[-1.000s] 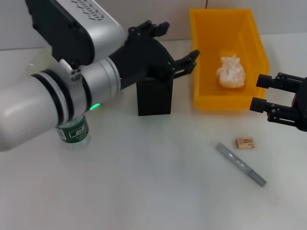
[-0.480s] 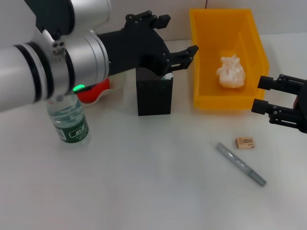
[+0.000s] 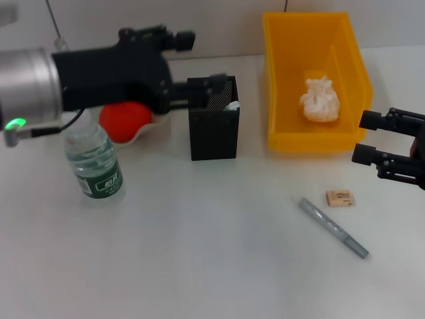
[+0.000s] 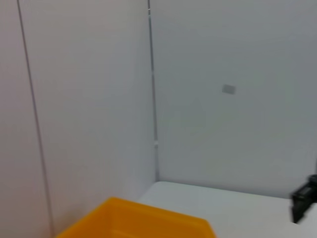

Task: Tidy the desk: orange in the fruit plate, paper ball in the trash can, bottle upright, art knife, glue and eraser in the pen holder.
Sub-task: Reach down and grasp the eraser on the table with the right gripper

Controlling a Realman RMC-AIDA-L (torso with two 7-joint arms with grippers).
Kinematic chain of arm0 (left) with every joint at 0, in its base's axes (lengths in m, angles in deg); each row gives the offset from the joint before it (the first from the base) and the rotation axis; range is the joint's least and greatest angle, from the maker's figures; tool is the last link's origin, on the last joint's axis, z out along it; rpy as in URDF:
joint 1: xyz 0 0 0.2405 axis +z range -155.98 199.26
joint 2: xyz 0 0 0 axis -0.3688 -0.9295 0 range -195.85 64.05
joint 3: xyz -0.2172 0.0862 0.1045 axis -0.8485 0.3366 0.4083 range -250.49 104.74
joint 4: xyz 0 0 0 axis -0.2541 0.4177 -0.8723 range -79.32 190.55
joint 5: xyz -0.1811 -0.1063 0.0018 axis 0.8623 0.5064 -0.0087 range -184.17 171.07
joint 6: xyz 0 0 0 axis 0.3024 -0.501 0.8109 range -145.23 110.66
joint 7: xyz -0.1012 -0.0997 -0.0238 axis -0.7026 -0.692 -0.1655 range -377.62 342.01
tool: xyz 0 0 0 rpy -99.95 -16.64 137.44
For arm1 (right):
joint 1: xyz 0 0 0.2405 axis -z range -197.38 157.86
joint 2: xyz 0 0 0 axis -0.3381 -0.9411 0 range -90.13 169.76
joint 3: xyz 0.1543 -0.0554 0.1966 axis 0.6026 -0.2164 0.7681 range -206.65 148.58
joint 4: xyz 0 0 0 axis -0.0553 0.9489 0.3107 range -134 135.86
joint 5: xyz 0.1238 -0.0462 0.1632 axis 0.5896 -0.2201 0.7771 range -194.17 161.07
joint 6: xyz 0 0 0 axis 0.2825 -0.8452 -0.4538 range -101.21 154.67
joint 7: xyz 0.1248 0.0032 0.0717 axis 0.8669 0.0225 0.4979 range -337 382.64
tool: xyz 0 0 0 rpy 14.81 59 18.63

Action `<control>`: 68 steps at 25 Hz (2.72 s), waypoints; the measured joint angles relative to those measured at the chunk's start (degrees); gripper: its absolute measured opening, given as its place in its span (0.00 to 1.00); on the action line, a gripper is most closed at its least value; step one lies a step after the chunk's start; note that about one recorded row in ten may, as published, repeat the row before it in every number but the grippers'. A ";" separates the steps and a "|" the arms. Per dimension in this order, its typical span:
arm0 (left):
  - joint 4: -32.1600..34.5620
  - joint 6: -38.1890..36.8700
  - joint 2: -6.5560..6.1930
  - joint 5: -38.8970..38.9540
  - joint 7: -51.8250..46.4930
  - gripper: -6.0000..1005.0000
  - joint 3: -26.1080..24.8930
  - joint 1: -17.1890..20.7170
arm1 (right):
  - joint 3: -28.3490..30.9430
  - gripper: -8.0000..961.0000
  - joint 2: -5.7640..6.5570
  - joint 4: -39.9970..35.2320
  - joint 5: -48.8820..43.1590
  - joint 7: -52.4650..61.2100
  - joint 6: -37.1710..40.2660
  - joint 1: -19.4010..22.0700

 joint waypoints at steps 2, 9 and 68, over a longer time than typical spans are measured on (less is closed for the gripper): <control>-3.13 -4.97 -0.02 2.39 2.68 0.80 -3.13 -0.21 | -0.03 0.61 0.02 -0.01 -0.03 0.04 0.09 0.00; -12.97 -18.88 0.03 7.05 8.36 0.80 -13.09 -2.06 | -0.42 0.61 0.20 -0.18 -0.21 0.22 0.88 -0.39; -28.50 -25.76 -0.28 10.18 21.97 0.80 -13.47 -0.56 | -24.10 0.60 0.50 -32.65 -38.27 54.12 2.45 -18.31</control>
